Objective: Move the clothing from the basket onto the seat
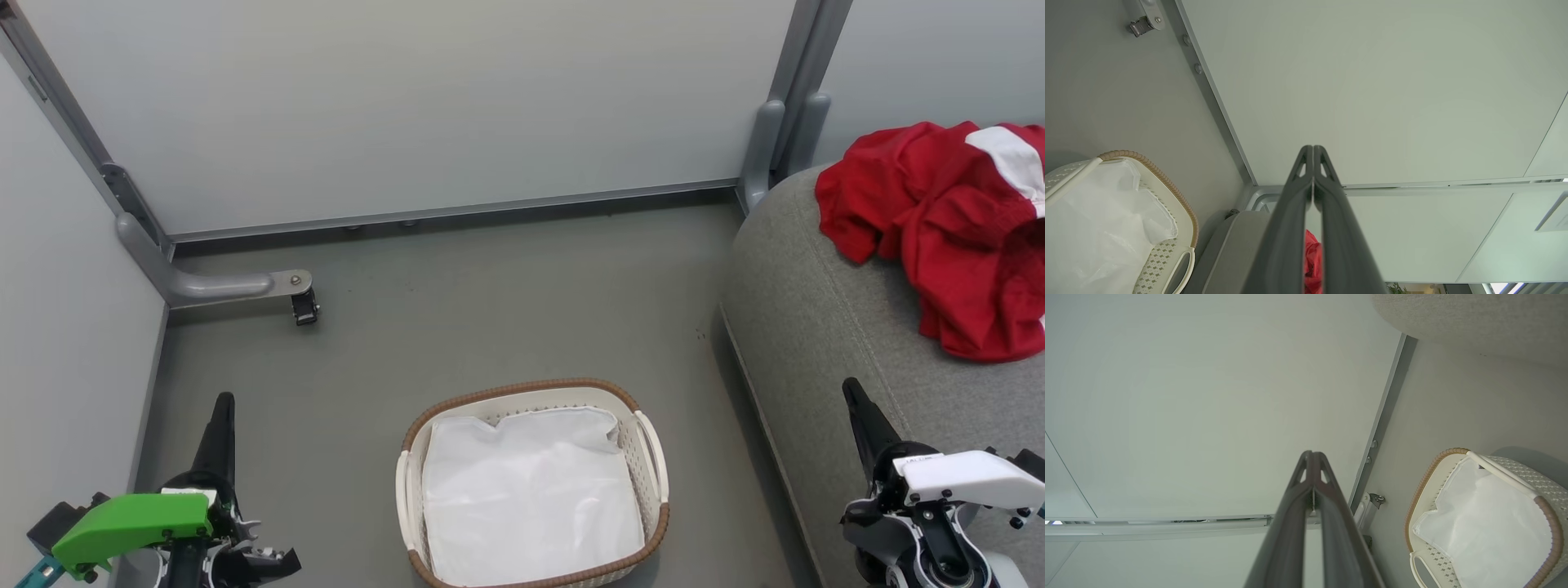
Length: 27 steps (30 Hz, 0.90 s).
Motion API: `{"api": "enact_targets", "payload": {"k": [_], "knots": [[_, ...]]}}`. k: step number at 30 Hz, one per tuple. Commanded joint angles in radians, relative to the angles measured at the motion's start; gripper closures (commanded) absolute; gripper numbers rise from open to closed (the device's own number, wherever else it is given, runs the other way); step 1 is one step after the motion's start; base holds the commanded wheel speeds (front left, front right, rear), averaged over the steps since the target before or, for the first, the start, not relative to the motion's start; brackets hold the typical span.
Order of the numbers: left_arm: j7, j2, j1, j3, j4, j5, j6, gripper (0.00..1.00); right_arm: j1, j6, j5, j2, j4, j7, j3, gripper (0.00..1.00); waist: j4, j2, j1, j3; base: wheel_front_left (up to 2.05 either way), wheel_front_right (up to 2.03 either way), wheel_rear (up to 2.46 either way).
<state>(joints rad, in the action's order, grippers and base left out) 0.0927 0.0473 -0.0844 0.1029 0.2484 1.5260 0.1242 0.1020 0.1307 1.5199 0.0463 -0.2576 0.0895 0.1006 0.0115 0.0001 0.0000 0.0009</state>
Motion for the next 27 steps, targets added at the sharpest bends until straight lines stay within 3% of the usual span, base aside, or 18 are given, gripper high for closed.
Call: {"api": "enact_targets", "payload": {"k": [1,13,27], "knots": [[0.004,0.005,-0.022,0.006,-0.004,0.021,0.007,1.00,0.010,0.000,0.021,0.006,0.008,0.008,0.005,1.00,-0.001,-0.0001,0.0000,0.000,0.00,0.00,0.00],[0.026,0.005,-0.034,0.014,-0.004,0.092,0.010,1.00,0.010,0.000,0.098,0.007,0.016,0.028,0.017,1.00,-0.012,-0.0001,0.0000,0.002,0.00,0.00,0.00],[0.025,0.005,-0.030,0.013,-0.004,0.088,0.009,1.00,0.010,0.000,0.095,0.007,0.016,0.028,0.016,1.00,-0.012,-0.0001,0.0000,0.002,0.00,0.00,0.00]]}}
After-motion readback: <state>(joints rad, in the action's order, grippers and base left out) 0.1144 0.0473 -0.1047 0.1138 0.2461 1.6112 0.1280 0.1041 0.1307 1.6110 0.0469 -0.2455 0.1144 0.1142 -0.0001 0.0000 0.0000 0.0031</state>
